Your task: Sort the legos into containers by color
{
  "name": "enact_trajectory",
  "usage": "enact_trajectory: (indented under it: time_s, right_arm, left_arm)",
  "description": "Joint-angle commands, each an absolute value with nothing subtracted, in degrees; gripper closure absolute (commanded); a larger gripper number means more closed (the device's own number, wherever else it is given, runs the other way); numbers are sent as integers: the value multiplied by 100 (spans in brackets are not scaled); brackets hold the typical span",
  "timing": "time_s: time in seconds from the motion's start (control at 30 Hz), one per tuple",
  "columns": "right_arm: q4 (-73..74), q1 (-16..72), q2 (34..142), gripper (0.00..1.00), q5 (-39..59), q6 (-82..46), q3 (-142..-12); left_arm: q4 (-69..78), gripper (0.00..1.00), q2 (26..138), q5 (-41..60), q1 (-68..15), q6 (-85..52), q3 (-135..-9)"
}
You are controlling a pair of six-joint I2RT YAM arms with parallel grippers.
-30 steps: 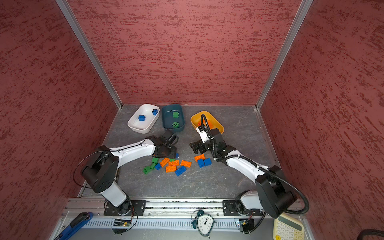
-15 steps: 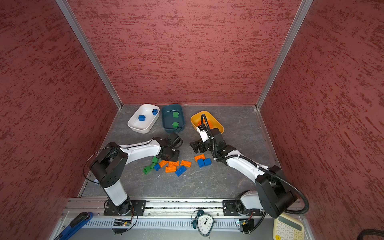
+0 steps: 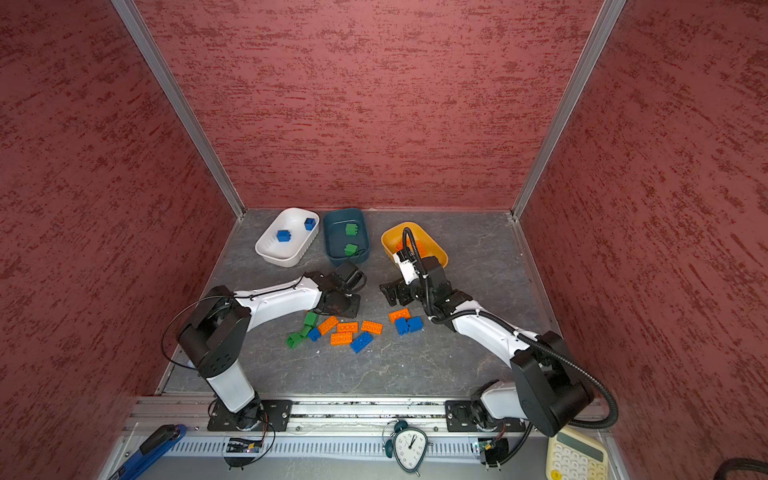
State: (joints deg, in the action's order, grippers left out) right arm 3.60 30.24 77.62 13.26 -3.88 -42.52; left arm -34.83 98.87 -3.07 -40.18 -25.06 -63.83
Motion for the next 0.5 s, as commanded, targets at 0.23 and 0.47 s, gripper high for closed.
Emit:
enact_trajectory:
  time_s: [0.23,0.47]
  right_arm:
    - [788,3059,7551,1,616,-845,-4119]
    - [663,3054,7435,1,444,-988,-4040]
  left_arm:
    - [-2858,73,10156,-569,-3052,-2799,-7846]
    - [-2852,73,11242,-877,-2688,-2578,-9149]
